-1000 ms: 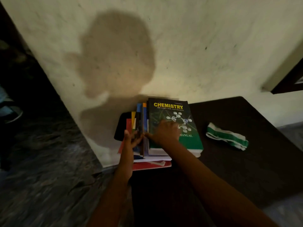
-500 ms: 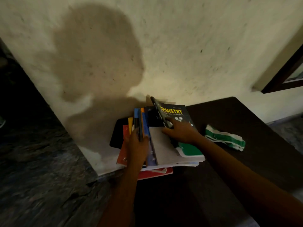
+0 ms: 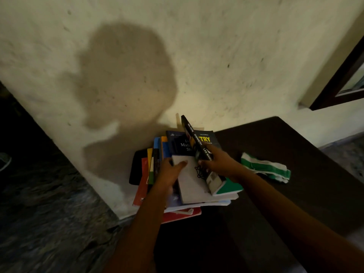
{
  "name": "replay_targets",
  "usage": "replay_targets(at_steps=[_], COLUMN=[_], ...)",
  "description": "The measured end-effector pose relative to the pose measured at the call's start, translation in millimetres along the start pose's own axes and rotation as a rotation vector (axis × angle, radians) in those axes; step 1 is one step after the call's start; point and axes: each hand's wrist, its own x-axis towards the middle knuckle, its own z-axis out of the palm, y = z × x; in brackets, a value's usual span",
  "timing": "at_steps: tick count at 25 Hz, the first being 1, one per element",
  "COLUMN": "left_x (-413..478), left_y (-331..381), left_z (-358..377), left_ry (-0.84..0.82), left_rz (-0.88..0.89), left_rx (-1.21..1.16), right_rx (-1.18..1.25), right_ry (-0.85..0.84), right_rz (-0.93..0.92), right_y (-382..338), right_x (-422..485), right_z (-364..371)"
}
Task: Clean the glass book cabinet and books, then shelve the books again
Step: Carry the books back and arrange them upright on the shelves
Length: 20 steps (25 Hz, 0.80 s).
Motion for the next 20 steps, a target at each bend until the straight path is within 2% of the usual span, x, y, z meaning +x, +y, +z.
replay_targets(at_steps=[3,6,9,13,17,20], left_x=[-2.3,-9.4,-31.4,-70.7,-96.8,-112.6], left_y=[-4.0,-6.1,0.1,6.7,5.6,-5.0], left_z=[9.2,12.4,17.8,33.3,80.2,156.0], left_ry=[0.047,0.056,0.006,-0.194,-0.465,-0.627], left_rz=[0.029,0.089,0.199,0.367,0.385,0.406], left_rx=[0.013,-0.026,-0.023,0.011,0.039,0.215], right_rx=[-0.006,-0.120,-0.215,-0.186,-0.167,-0.149], right_ry=[-0.013,0.020,0.196,0.516,0.706,0.836], right_rz=[-0.013,-0.031,-0.071,-0.048,0.165,0.344], right_y=[0.2,-1.3,-0.2,17.7,50.9,98.2], right_x=[-9.8,-25.0,-58.4,-135.6,-228.5,-287.6], right_z=[-2.4,-2.7,-11.7,-38.8,-68.1,-87.8])
